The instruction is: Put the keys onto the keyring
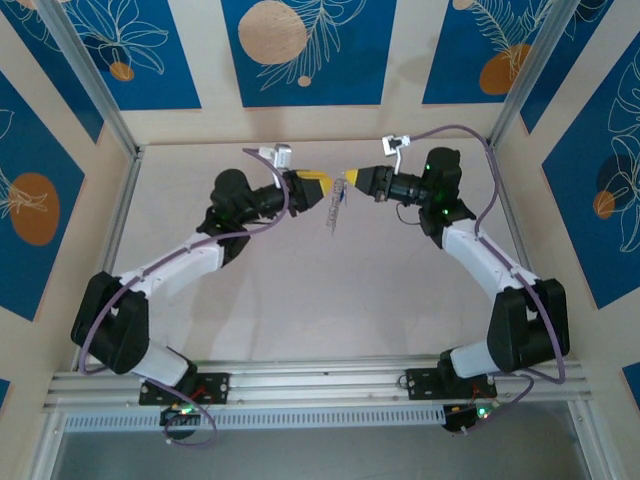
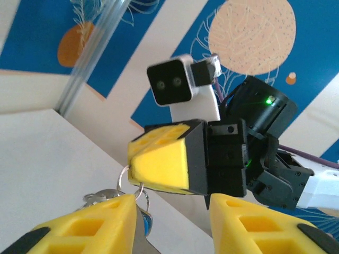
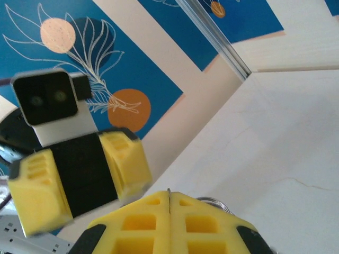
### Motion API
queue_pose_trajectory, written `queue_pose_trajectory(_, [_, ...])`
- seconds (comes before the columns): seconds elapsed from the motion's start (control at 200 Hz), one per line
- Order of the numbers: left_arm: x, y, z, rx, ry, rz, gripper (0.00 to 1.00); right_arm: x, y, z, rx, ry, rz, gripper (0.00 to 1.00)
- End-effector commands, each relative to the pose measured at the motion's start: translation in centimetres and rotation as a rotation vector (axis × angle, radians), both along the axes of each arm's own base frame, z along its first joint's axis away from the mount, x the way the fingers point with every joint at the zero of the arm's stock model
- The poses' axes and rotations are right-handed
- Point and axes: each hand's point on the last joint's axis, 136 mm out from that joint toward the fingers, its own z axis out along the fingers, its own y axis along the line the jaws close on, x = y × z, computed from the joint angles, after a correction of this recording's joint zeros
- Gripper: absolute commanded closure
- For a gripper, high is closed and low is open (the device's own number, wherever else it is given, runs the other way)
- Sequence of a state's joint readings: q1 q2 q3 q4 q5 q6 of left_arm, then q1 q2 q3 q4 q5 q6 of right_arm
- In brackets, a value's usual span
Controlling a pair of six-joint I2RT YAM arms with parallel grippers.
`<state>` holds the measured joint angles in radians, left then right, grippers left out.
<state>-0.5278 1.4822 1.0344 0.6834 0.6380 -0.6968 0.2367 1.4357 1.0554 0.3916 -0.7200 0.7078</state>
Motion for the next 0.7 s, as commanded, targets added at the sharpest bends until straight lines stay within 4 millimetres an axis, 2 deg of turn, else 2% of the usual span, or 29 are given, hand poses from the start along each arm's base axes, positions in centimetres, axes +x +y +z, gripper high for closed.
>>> queue_pose_trajectory(0.0, [1.1,1.4,0.1,0.054,-0.003,-0.021,0.56,-0.5,0.6,-0.3,-0.041,0.016,0.112,1.00])
queue_pose_trajectory(0.185, [2.6,2.3,-0.1,0.113,0.011,-0.090,0.55,0.1,0.9,-0.1,-0.065,0.001,0.167,1.00])
queue_pose_trajectory(0.495, [1.9,2.1,-1.5,0.235,0.002,-0.235,0.55,0.6,1.9,-1.5,-0.083,0.037,0.290,1.00])
queue_pose_trajectory(0.69, [1.6,1.9,-2.2,0.258,0.009,-0.298,0.55,0.2,2.6,-1.3,-0.070,0.045,0.361,1.00])
